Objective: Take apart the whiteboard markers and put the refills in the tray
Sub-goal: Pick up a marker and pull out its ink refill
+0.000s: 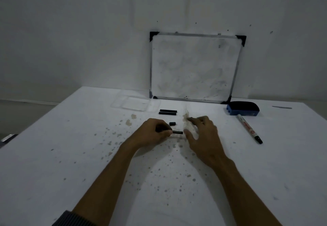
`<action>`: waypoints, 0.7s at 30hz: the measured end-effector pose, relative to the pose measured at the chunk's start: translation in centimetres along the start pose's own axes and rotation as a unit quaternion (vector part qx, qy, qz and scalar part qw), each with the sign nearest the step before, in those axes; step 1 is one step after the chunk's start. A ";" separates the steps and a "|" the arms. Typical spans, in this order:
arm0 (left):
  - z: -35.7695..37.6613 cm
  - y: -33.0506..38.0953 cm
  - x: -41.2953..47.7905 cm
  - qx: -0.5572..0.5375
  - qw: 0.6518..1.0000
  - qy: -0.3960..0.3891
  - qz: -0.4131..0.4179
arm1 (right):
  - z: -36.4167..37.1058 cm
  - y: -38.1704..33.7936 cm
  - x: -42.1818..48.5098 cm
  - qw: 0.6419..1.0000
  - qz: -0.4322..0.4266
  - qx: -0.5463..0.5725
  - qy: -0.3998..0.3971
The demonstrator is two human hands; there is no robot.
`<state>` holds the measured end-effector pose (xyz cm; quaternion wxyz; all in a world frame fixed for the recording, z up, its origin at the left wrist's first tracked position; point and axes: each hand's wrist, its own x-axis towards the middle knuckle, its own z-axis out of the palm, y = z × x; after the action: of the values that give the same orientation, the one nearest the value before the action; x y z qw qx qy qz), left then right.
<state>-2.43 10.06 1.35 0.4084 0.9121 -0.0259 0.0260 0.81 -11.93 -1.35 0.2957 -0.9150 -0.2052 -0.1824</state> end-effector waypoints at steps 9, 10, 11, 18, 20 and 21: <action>-3.1 -0.4 -2.3 -0.127 0.992 -0.013 -0.018 | 0.9 -4.8 0.3 0.994 -0.110 0.000 -0.016; -3.7 -0.6 -2.3 -0.132 0.991 -0.019 -0.020 | 1.0 -5.0 0.5 0.994 -0.109 -0.001 -0.017; -4.4 -0.9 -2.2 -0.135 0.990 -0.017 -0.028 | 1.0 -5.5 0.7 0.994 -0.106 0.003 -0.017; -8.6 -10.1 -0.2 0.137 0.953 0.223 -0.154 | 2.1 -9.7 6.9 0.994 -0.084 0.052 -0.035; -8.1 -11.6 -0.3 0.199 0.938 0.222 -0.174 | 2.8 -10.5 9.3 0.994 -0.086 0.042 -0.045; -8.0 -12.2 -0.1 0.211 0.937 0.215 -0.174 | 3.7 -11.0 10.8 0.994 -0.091 0.026 -0.049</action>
<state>-1.95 24.19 -2.39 0.2007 0.9400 0.2281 0.1552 5.41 1.43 5.85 0.2911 -0.8925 -0.3063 -0.1576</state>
